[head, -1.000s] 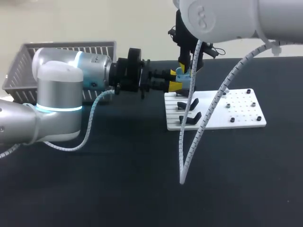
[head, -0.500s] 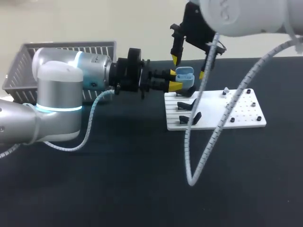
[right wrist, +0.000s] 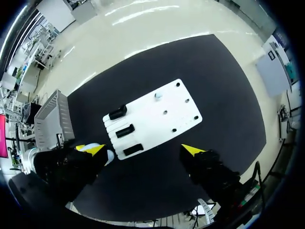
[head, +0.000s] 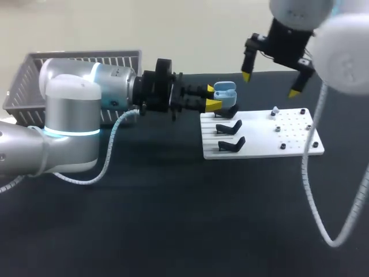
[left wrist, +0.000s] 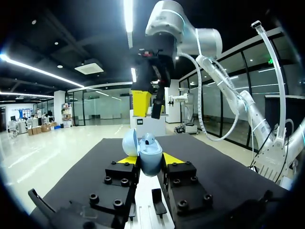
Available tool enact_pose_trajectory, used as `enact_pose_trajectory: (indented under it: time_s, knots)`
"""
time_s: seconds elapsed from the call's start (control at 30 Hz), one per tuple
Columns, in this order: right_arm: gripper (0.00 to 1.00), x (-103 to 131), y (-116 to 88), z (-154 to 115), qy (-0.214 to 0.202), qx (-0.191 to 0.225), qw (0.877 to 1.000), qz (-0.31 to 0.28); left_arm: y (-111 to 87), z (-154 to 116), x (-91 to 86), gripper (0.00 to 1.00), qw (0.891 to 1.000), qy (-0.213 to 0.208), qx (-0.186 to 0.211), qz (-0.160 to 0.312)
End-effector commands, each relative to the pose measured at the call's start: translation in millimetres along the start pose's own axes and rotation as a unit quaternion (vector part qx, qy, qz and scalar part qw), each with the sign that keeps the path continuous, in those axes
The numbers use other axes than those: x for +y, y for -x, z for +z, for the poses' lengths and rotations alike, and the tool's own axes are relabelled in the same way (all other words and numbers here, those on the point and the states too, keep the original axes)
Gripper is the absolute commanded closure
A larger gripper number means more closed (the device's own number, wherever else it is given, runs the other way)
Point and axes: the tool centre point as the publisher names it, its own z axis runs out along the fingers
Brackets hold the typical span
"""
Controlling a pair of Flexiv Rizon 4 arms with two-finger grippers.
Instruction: Pick up each earbud case from the left stands, insert the matching earbuds, close the lid, and place the case in the box.
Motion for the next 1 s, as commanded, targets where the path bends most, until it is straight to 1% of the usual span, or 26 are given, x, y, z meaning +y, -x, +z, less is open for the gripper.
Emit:
enact_pose_trajectory:
  time_s: [0.03, 0.17, 0.23, 0.37, 0.4, 0.6, 0.73, 0.93, 1.0]
  knots:
    - [0.0, -24, 4, 7, 0.077, -0.052, 0.996, -0.002, -0.8, 0, -1.8, 1.0, 1.0, 0.004, -0.001, 0.002]
    - [0.0, -29, 22, 18, 0.075, -0.059, 0.995, -0.008, -0.8, 0, -1.8, 1.0, 1.0, 0.004, -0.001, 0.002]
    - [0.0, -30, 32, 28, 0.064, -0.061, 0.996, -0.016, -0.8, 0, -1.8, 1.0, 1.0, 0.004, -0.001, 0.002]
    - [0.0, -27, 49, 50, 0.038, -0.042, 0.998, -0.032, -0.8, 0, -1.8, 1.0, 1.0, 0.004, -0.001, 0.002]
    - [0.0, -25, 53, 57, 0.038, -0.034, 0.998, -0.037, -0.8, 0, -1.8, 1.0, 1.0, 0.004, -0.001, 0.002]
    - [0.0, -19, 64, 92, 0.02, -0.009, 0.998, -0.061, -0.8, 0, -1.8, 1.0, 1.0, 0.004, -0.001, 0.002]
    - [0.0, -22, 73, 109, 0.015, -0.001, 0.998, -0.062, -0.8, 0, -1.8, 1.0, 1.0, 0.004, -0.001, 0.002]
    - [0.0, -33, 71, 131, 0.022, 0.02, 0.998, -0.05, -0.8, 0, -1.8, 1.0, 1.0, 0.004, -0.001, 0.002]
    - [0.07, -36, 69, 138, 0.023, 0.027, 0.998, -0.049, -0.8, 0, -1.8, 1.0, 1.0, 0.004, -0.001, 0.002]
